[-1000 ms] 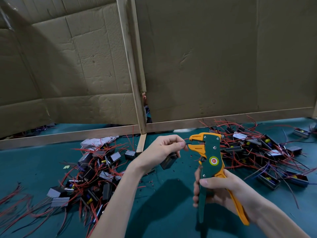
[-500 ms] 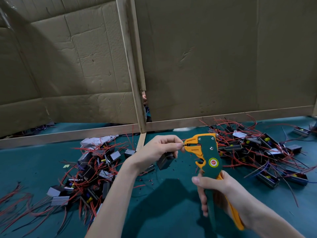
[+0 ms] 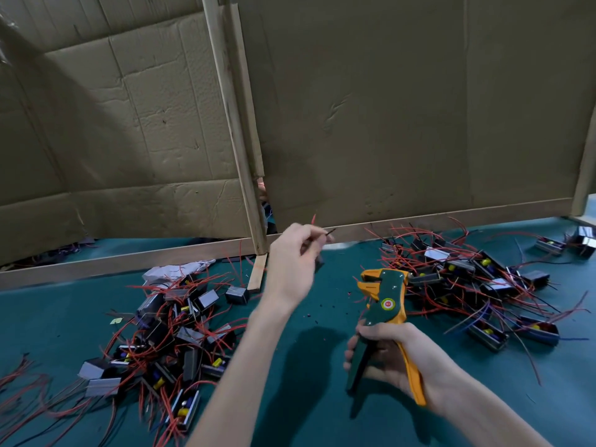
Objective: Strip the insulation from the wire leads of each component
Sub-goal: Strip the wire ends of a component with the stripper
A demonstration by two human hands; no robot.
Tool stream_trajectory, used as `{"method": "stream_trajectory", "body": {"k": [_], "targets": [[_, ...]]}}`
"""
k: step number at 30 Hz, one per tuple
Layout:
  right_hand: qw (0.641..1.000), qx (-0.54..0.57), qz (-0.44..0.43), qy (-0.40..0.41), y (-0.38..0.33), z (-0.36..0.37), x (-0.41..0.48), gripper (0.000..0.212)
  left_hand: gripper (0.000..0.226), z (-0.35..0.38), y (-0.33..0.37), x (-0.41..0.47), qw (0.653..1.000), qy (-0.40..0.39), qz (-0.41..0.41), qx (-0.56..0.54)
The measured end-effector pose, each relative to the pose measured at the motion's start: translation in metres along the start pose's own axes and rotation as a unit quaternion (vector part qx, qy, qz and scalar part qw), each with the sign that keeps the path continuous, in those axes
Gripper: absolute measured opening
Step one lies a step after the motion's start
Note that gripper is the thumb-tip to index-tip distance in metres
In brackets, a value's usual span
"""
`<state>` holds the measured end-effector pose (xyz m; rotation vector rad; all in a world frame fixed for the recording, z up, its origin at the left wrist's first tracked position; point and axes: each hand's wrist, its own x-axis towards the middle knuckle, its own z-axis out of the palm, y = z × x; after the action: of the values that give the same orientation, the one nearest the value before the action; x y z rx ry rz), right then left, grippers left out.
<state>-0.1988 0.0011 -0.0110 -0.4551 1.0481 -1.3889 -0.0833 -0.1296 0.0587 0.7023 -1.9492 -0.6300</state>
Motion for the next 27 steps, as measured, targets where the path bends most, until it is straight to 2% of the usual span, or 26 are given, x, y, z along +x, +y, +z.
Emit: {"method": "stream_trajectory", "body": {"k": [3,5,7,9,11,13,14,16,17,20,23,27], "targets": [[1.000,0.011,0.028,-0.002,0.001,-0.002,0.002,0.010,0.013,0.043,0.032,0.014,0.997,0.011,0.067,-0.030],[0.999,0.010,0.037,-0.013,0.001,-0.002,0.002,0.017,0.016,0.073,0.054,0.020,0.993,-0.030,0.102,-0.058],[0.999,-0.006,0.035,-0.022,0.000,-0.004,0.002,0.017,0.027,0.097,0.070,0.022,0.984,-0.132,0.111,-0.047],[0.999,-0.013,0.032,-0.028,-0.001,-0.007,0.002,0.014,0.044,0.108,0.077,0.018,0.966,-0.244,0.086,-0.022],[0.999,-0.002,0.037,-0.032,-0.002,-0.010,0.003,0.016,0.043,0.102,0.075,0.010,0.954,-0.288,0.065,-0.055],[0.999,0.022,0.042,-0.020,-0.003,-0.010,0.005,0.018,0.032,0.081,0.065,0.002,0.957,-0.268,0.045,-0.097],[0.999,0.031,0.043,-0.012,-0.004,-0.010,0.006,0.015,0.029,0.069,0.055,0.001,0.967,-0.239,0.035,-0.077],[0.999,0.037,0.039,0.004,-0.006,-0.012,0.008,0.006,0.025,0.043,0.026,-0.001,0.986,-0.156,-0.016,0.046],[0.999,0.035,0.037,0.010,-0.006,-0.013,0.009,0.004,0.022,0.030,0.009,-0.003,0.984,-0.112,-0.060,0.126],[0.999,0.028,0.031,0.014,-0.006,-0.015,0.010,0.004,0.020,-0.002,-0.034,-0.014,0.934,-0.021,-0.180,0.309],[0.999,0.030,0.035,0.005,-0.005,-0.014,0.009,0.007,0.033,-0.010,-0.064,-0.021,0.903,-0.029,-0.216,0.371],[0.999,0.023,0.040,-0.005,-0.005,-0.012,0.007,0.017,0.022,-0.001,-0.085,-0.029,0.918,-0.062,-0.219,0.325]]}}
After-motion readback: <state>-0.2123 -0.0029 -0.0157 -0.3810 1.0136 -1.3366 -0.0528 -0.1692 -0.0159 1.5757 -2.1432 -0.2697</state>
